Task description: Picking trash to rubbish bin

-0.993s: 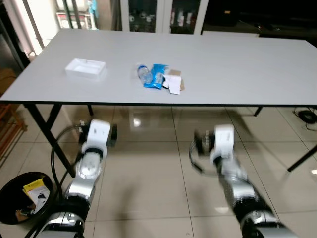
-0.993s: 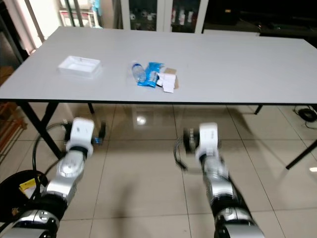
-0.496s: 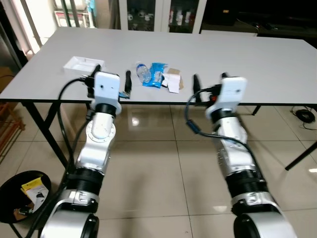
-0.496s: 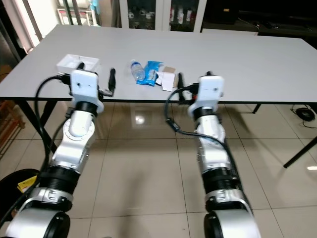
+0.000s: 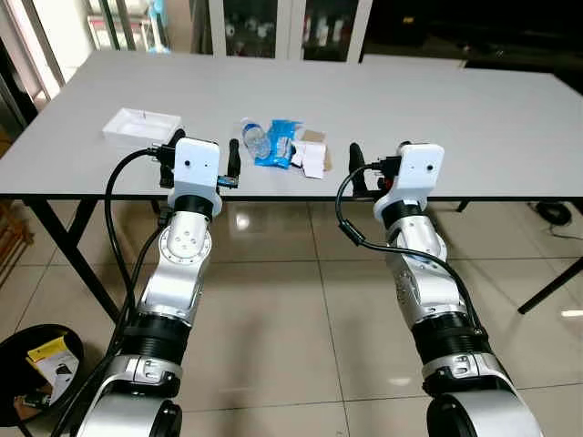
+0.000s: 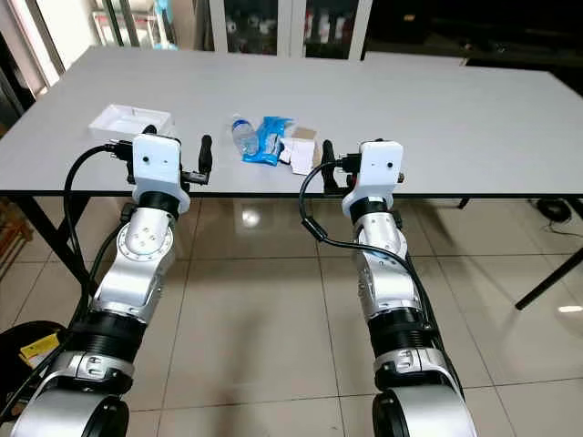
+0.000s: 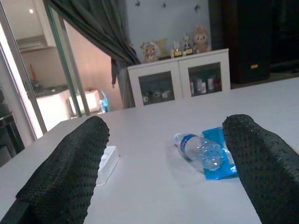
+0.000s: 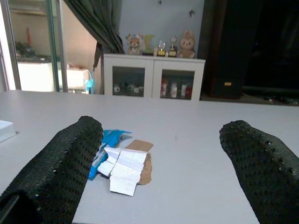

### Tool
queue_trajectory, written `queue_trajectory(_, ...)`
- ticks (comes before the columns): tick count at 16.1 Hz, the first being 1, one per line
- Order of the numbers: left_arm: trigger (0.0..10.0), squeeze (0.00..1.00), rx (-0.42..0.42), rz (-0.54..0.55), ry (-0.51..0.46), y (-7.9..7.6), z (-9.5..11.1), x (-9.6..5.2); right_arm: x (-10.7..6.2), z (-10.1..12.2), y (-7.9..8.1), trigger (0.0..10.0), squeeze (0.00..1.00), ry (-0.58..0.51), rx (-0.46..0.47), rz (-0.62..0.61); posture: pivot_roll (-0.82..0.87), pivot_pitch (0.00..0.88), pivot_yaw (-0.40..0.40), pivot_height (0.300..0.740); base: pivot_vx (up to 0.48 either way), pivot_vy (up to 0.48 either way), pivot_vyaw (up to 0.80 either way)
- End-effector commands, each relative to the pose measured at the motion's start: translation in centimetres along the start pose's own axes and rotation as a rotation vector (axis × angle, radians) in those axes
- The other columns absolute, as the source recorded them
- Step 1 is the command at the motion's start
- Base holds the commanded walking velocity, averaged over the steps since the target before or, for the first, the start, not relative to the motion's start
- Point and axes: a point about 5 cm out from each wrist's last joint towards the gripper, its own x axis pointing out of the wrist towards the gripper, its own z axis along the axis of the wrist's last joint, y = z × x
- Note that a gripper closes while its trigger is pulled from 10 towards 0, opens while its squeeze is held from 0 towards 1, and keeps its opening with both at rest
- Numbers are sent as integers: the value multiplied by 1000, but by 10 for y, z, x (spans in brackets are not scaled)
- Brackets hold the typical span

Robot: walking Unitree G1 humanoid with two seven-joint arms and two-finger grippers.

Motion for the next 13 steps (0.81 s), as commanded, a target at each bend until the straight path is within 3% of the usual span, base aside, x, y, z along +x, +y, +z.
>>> queue_trajectory(1,10000,0,5,-3,2,0,1,-1,6,10,-2,10000,0,-24,1,-13,31,0,-69,740,431,0,0)
queue_trajectory(13,10000,0,5,-15,4,-1,8,1,10,19,-3,10000,0,-38,14,-12,30,0,-66,740,476,0,0)
